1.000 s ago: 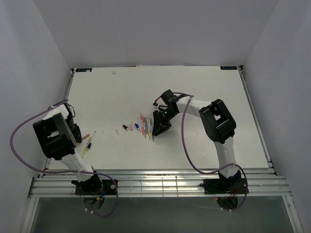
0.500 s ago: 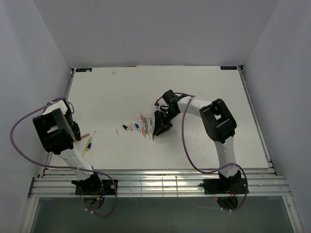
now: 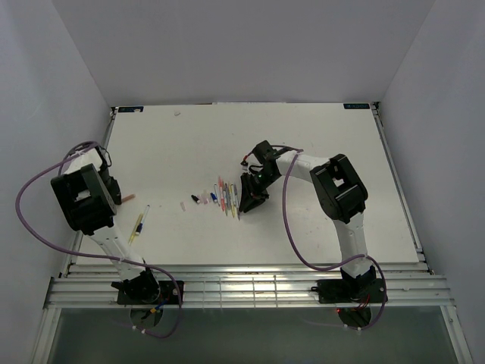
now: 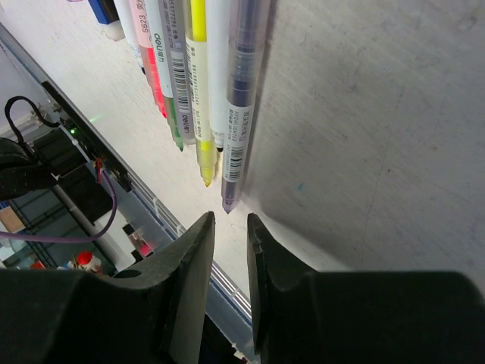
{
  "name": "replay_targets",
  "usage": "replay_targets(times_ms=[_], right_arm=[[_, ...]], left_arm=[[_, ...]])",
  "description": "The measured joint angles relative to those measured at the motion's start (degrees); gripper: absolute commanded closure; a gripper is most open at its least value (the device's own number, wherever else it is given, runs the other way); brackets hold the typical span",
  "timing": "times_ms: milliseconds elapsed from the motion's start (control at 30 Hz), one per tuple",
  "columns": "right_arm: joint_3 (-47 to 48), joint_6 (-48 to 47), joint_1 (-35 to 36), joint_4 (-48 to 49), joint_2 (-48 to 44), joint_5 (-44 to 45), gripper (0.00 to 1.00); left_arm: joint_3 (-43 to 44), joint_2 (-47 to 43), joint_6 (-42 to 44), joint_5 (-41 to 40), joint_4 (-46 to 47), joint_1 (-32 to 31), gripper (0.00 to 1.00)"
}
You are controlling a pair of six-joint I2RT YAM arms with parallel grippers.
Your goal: Open the pen caps
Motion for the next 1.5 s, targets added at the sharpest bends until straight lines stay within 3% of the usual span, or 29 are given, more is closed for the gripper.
replay_targets(times_ms=[167,433,733,833,967,1267,1500], right_arm=[[1.09,0.0,0.0,-0.42,-0.02,0.85,0.7],[1.95,-0.02,-0.02,-2.1,-2.19,2.23,0.7],[5.18,-1.27,-1.11,-5.57,-5.75,1.53,0.66],[7.61,-1.64,-1.55,-6.8,-5.73,-0.55,0.62],[9.07,-1.14,-2.03,-6.03,-5.75,-4.76,0.59],[8.28,5.7,-1.95,0.87,-6.08,-14.6,0.56],[9.38,11.41,-2.73,3.17,-6.47,-15.58,0.56]], left_arm=[[0.81,-0.35,1.09,1.25,0.55,-1.75,1.0],[5.42,-3.48,5.75,3.45,0.39,-9.53,1.0],[15.72,-6.01,22.36,7.67,3.08,-16.52,1.0],[12.46,-10.34,30.05,11.28,8.9,-19.82,1.0],[0.87,-20.83,37.88,20.37,19.47,-25.05,1.0],[-10.95,-30.12,46.1,34.71,34.18,-39.47,1.0],[-17.59,-36.37,50.69,43.93,38.91,-40.37,1.0]])
